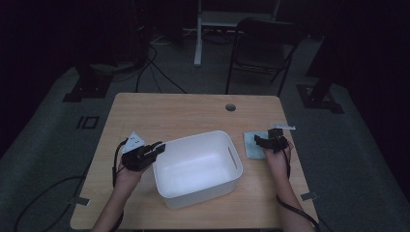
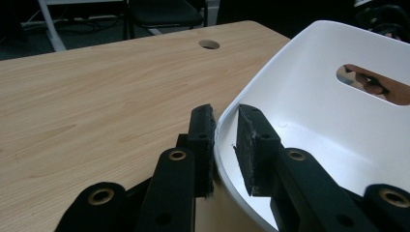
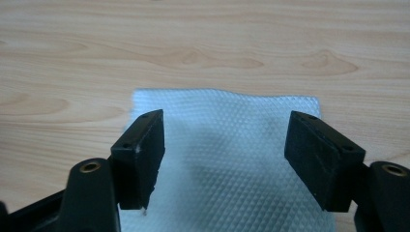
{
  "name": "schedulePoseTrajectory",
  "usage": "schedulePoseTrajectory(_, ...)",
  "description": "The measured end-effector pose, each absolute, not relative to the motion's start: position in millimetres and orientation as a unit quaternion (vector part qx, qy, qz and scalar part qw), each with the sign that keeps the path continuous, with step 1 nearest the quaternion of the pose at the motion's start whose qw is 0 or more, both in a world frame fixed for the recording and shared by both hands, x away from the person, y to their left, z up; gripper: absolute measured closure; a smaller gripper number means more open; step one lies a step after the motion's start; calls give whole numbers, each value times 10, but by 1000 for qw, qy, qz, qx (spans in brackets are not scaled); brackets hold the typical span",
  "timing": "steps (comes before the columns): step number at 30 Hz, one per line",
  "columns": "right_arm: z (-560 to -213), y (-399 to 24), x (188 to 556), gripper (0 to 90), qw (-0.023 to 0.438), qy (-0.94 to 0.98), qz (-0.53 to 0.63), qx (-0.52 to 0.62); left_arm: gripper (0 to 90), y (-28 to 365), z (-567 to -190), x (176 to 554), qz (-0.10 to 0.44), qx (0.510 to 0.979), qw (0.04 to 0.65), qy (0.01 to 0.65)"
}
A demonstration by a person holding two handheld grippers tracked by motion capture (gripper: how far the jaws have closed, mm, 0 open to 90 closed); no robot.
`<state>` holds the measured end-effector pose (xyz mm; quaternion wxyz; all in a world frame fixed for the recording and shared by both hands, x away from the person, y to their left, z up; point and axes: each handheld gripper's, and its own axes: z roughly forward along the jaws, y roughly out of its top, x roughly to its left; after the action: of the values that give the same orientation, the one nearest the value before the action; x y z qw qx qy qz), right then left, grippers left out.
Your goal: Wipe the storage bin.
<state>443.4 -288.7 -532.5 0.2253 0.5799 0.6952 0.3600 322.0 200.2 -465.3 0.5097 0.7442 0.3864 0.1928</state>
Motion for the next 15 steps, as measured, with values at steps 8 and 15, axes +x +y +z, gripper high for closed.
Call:
schedulePoseTrajectory(8,-5491,-2790,4515,251,243,707,321,582,765,2003,-4655,3231,191,743,512,386)
schedulePoseTrajectory(15,-5506,-2745,4509,258,252,715,314,572,765,2002,-4656,3234,191,743,512,386)
